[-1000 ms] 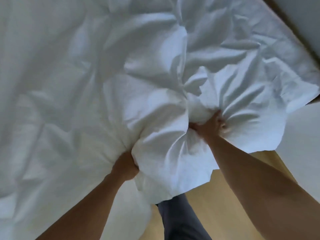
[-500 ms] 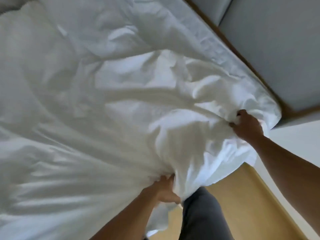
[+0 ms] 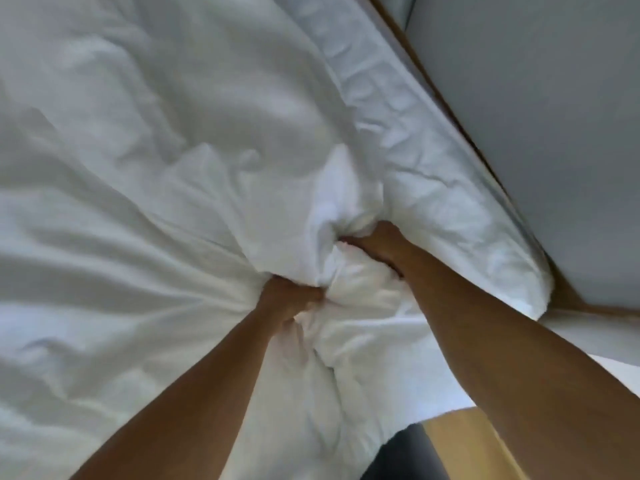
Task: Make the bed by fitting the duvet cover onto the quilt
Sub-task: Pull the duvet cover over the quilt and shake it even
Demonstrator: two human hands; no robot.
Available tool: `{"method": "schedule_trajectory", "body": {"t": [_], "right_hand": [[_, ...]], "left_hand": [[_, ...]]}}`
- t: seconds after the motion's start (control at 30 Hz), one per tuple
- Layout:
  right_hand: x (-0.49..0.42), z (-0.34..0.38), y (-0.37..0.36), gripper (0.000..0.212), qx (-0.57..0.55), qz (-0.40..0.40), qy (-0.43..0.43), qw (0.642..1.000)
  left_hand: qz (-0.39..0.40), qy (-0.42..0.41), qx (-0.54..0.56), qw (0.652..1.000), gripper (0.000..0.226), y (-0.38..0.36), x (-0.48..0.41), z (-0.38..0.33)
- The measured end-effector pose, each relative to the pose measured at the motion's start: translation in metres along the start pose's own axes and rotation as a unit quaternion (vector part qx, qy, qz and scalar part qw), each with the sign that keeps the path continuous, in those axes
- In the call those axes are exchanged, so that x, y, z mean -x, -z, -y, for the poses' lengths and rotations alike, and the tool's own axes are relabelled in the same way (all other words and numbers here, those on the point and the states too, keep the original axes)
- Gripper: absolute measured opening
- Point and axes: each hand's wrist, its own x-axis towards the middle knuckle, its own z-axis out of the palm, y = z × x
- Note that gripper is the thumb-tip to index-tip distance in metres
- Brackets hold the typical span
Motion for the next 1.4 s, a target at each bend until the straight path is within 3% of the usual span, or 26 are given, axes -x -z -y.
{"method": "schedule_trajectory", "body": {"t": [0.07,0.1,0.2,0.27,0.3,0.37,0.43,0.47,0.53,0.6,0.67,0.73,0.77,0.83,0.87,0.9,0.93,1.0,1.07,1.1,1.13,1.2,1.27,1.3,1.37,1.4], "right_hand": [[-0.004,0.006,0.020,0.044,0.059,-0.062,0.019,0.996],[-0.007,0.012,0.050,0.043,0.076,-0.139,0.033,0.987],[-0.007,0.035,0.160,0.043,0.152,-0.416,0.097,0.891],[-0.006,0.041,0.189,0.039,0.136,-0.515,0.116,0.839],[-0.009,0.036,0.181,0.048,0.152,-0.479,0.109,0.858],[-0.017,0.006,0.139,0.092,0.237,-0.256,0.034,0.937],[-0.028,-0.037,0.100,0.119,0.298,-0.087,-0.037,0.950],[-0.037,-0.055,0.089,0.123,0.310,-0.084,-0.047,0.946],[-0.054,-0.073,0.078,0.126,0.316,-0.124,-0.041,0.940],[-0.063,-0.068,0.071,0.127,0.296,-0.167,-0.010,0.940],[-0.071,-0.057,0.068,0.117,0.231,-0.211,-0.026,0.949],[-0.062,-0.027,0.055,0.089,0.132,-0.271,-0.060,0.952],[-0.049,-0.008,0.036,0.083,0.111,-0.321,-0.018,0.940],[0.003,0.031,-0.034,0.071,0.079,-0.403,0.205,0.888],[0.037,0.047,-0.081,0.062,0.076,-0.355,0.338,0.869],[0.072,0.054,-0.129,0.059,0.121,-0.235,0.446,0.855],[0.106,0.056,-0.176,0.067,0.209,-0.078,0.486,0.845],[0.151,0.043,-0.245,0.106,0.402,0.184,0.381,0.812],[0.162,0.007,-0.279,0.144,0.556,0.214,0.302,0.744],[0.169,-0.006,-0.287,0.156,0.594,0.200,0.282,0.726],[0.178,-0.013,-0.296,0.159,0.612,0.179,0.264,0.724],[0.186,-0.031,-0.317,0.120,0.604,0.114,0.304,0.728],[0.181,-0.041,-0.326,0.078,0.631,0.061,0.327,0.700],[0.180,-0.037,-0.322,0.067,0.661,0.080,0.284,0.690],[0.192,-0.007,-0.318,0.058,0.717,0.101,0.158,0.671],[0.199,-0.001,-0.319,0.066,0.733,0.084,0.169,0.654]], "left_hand": [[-0.035,-0.002,0.012,0.999,0.042,-0.015,-0.003,-0.018],[-0.047,-0.008,-0.006,0.999,0.032,-0.022,-0.005,-0.039],[-0.079,-0.091,-0.001,0.993,0.017,-0.042,-0.010,-0.115],[-0.030,-0.125,-0.061,0.990,0.021,-0.063,-0.011,-0.152],[0.004,-0.138,-0.144,0.980,0.024,-0.075,-0.009,-0.157],[0.111,-0.154,-0.262,0.946,0.053,-0.093,-0.005,-0.139],[0.186,-0.152,-0.303,0.922,0.074,-0.088,0.008,-0.095],[0.161,-0.154,-0.311,0.924,0.076,-0.076,0.015,-0.071],[0.004,-0.130,-0.332,0.934,0.073,-0.035,0.023,-0.019],[-0.136,-0.035,-0.396,0.907,0.094,0.024,0.037,0.030],[-0.105,0.103,-0.346,0.927,0.122,0.068,0.056,0.085],[-0.025,0.154,-0.254,0.955,0.136,0.072,0.070,0.127],[-0.009,0.144,-0.240,0.960,0.137,0.060,0.071,0.139],[-0.007,0.102,-0.238,0.966,0.130,0.036,0.064,0.149],[-0.003,0.077,-0.248,0.966,0.120,0.034,0.060,0.155],[0.014,0.026,-0.268,0.963,0.106,0.042,0.061,0.164],[0.027,-0.039,-0.302,0.952,0.089,0.056,0.068,0.179],[-0.047,-0.156,-0.347,0.924,0.056,0.100,0.095,0.226],[-0.263,-0.154,-0.355,0.884,0.045,0.157,0.124,0.292],[-0.336,-0.078,-0.370,0.863,0.051,0.188,0.140,0.326],[-0.339,0.049,-0.355,0.870,0.068,0.217,0.154,0.361],[-0.237,0.237,-0.247,0.909,0.107,0.253,0.171,0.418],[-0.150,0.221,-0.210,0.940,0.117,0.256,0.174,0.448],[-0.115,0.177,-0.217,0.953,0.118,0.251,0.176,0.458],[-0.043,0.083,-0.240,0.966,0.122,0.252,0.187,0.476],[-0.022,0.036,-0.264,0.964,0.126,0.259,0.196,0.490]]}}
